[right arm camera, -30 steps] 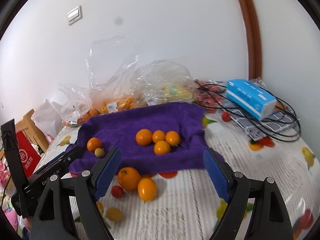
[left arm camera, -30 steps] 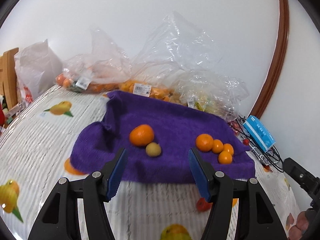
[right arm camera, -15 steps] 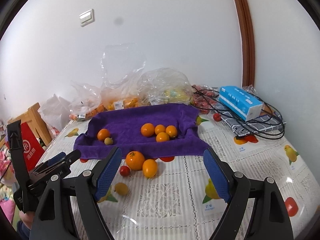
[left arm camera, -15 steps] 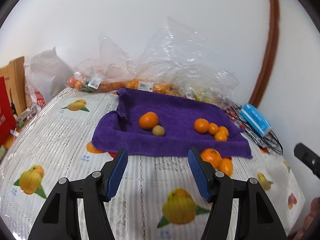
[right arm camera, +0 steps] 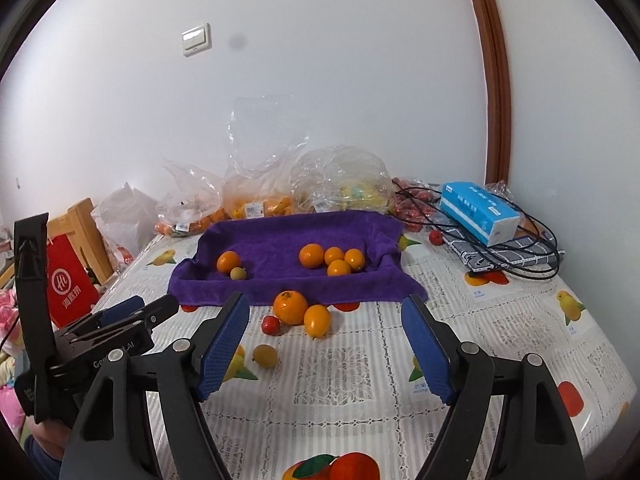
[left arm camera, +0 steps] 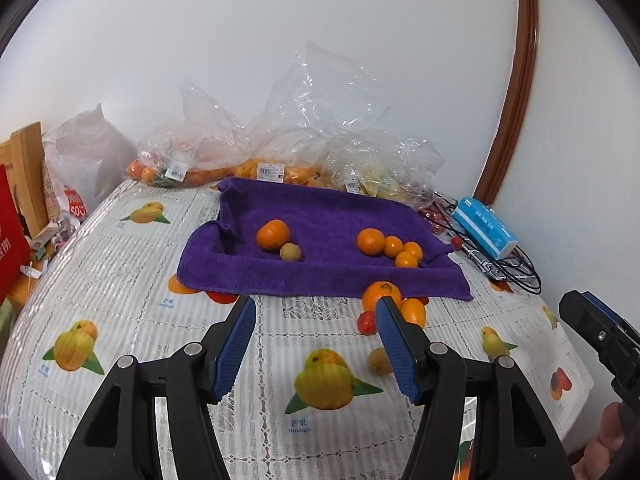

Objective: Organize fruits
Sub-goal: 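Raise both open tools away from the towel, then close the left tool on an olive-yellow fruit while the right tool approaches an orange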

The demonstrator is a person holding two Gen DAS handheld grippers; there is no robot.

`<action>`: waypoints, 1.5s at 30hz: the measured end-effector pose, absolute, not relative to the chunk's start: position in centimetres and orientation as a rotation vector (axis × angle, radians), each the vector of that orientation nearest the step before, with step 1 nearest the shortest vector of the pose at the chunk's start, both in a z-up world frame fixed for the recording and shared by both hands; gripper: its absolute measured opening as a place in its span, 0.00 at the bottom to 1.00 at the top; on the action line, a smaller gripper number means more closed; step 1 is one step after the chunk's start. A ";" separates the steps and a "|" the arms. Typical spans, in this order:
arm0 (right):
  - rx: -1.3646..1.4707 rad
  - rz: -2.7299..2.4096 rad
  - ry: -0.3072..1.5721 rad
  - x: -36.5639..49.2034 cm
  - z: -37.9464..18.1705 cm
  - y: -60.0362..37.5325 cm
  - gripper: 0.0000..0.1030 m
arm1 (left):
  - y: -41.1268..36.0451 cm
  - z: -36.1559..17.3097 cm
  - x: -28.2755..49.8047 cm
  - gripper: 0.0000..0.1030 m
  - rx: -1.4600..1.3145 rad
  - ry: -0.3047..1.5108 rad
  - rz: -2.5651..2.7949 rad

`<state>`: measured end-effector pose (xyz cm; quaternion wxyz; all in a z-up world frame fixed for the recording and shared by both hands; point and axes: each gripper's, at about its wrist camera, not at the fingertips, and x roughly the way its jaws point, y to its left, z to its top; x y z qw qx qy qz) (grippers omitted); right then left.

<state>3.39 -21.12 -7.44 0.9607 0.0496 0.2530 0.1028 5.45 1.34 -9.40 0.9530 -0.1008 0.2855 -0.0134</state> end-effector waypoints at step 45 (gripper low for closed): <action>0.097 0.276 0.730 13.0 -16.8 -19.7 0.54 | 3.5 -16.0 15.4 0.27 0.018 0.800 0.036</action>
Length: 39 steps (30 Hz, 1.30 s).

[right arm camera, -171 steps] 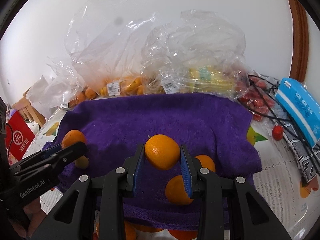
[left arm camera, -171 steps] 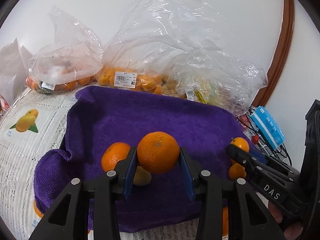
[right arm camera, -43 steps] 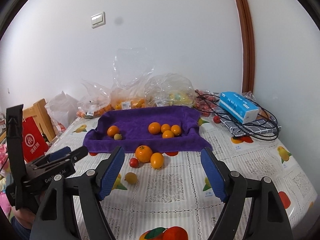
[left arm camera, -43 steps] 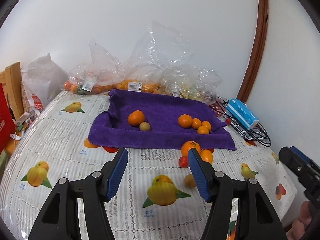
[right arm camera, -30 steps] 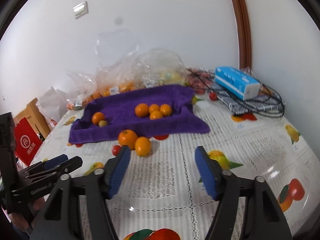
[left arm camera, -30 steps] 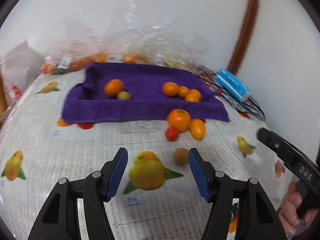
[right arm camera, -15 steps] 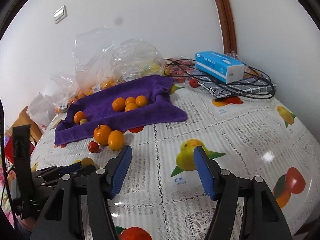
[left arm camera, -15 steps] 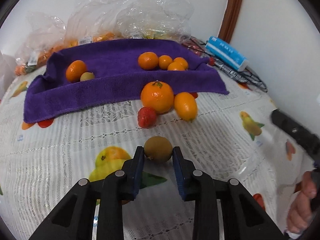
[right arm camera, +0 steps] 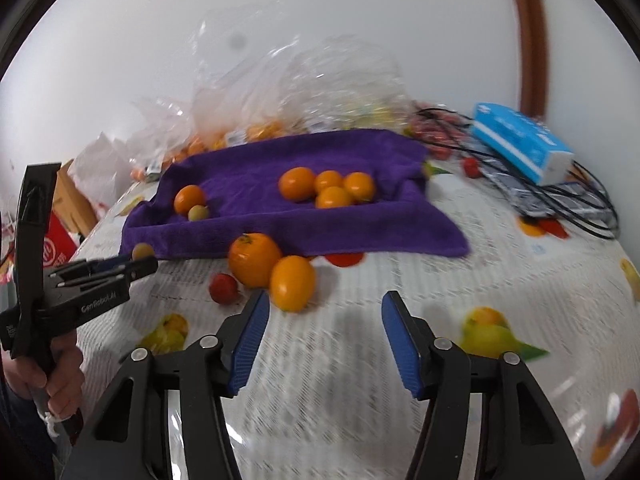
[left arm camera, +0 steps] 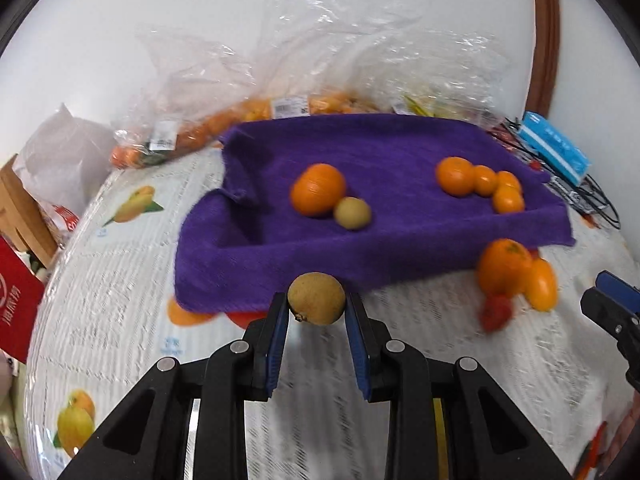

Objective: Organize fruits
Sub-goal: 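Close the left tool on an olive-yellow fruit while the right tool approaches an orange, then close the right tool on a yellow-orange fruit while the left tool holds its fruit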

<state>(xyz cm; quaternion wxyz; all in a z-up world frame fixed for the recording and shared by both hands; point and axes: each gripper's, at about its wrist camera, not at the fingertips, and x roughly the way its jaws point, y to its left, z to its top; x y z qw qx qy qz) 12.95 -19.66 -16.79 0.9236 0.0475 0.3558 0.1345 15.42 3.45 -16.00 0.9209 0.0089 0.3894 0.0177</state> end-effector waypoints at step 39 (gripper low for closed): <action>-0.029 0.254 0.885 18.2 -19.5 -16.0 0.43 | 5.5 -17.2 16.3 0.27 -0.146 0.862 -0.047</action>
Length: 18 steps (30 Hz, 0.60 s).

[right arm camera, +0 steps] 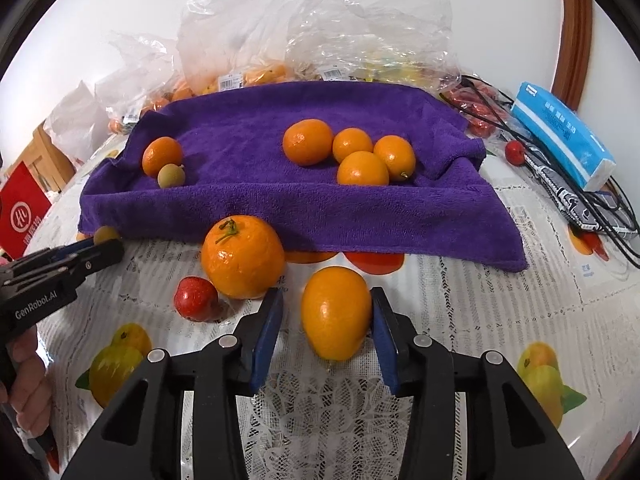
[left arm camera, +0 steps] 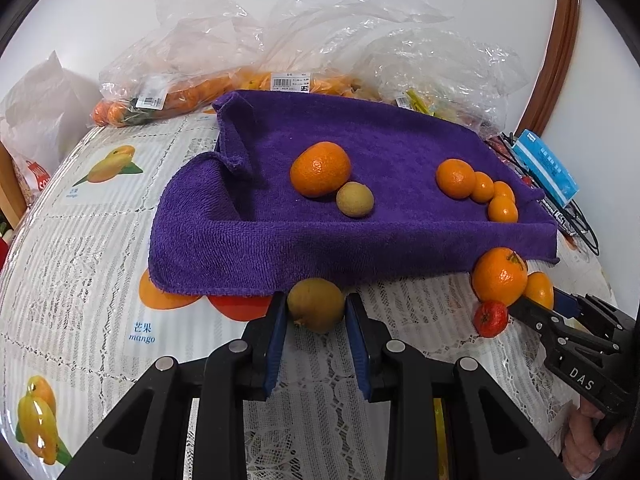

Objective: Organize fruits
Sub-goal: 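Close the right tool on a yellow-orange fruit while the left tool holds its fruit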

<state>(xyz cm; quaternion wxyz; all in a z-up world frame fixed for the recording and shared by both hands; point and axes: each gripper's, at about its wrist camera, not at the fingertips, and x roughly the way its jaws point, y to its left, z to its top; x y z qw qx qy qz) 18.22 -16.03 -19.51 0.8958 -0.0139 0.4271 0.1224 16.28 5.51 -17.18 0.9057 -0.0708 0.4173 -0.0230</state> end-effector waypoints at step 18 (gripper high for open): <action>0.092 0.282 0.860 17.9 -19.2 -17.9 0.31 | 4.8 -15.9 14.9 0.26 -0.205 0.744 -0.181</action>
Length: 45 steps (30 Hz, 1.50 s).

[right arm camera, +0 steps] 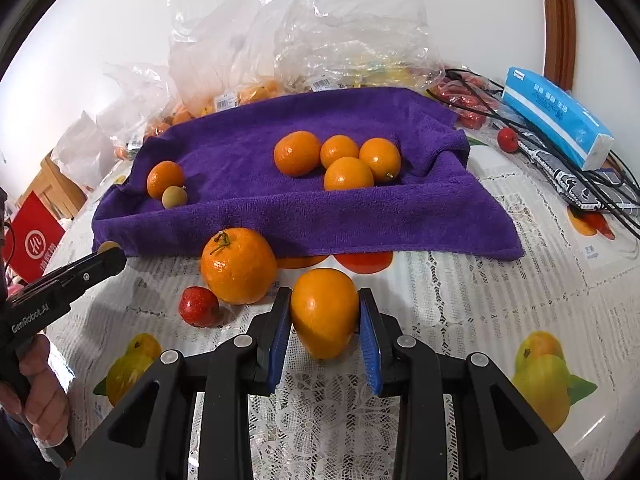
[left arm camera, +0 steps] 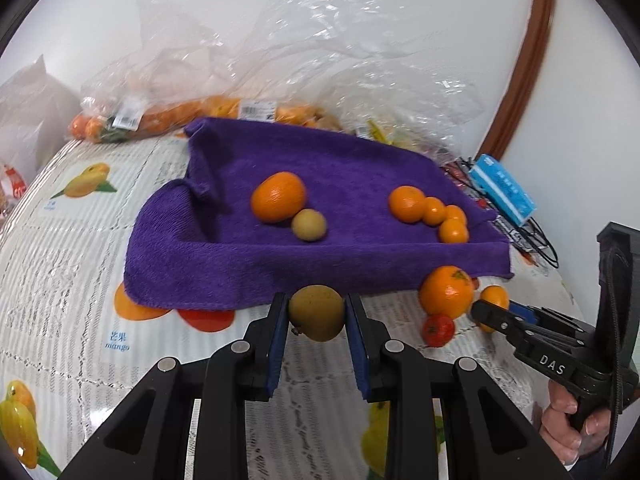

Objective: Organize fruits
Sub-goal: 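Close the right tool on a yellow-orange fruit while the left tool holds its fruit, then carry both held fruits over the purple towel and lower them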

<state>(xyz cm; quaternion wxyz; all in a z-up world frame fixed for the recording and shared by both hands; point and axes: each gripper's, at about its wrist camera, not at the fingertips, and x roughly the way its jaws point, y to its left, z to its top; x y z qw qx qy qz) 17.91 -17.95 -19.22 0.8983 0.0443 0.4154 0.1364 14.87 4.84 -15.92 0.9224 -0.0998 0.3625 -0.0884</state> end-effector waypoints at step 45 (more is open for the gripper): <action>0.011 0.343 0.690 25.3 -14.9 -14.4 0.31 | 8.1 -13.1 22.3 0.26 -0.298 0.586 0.066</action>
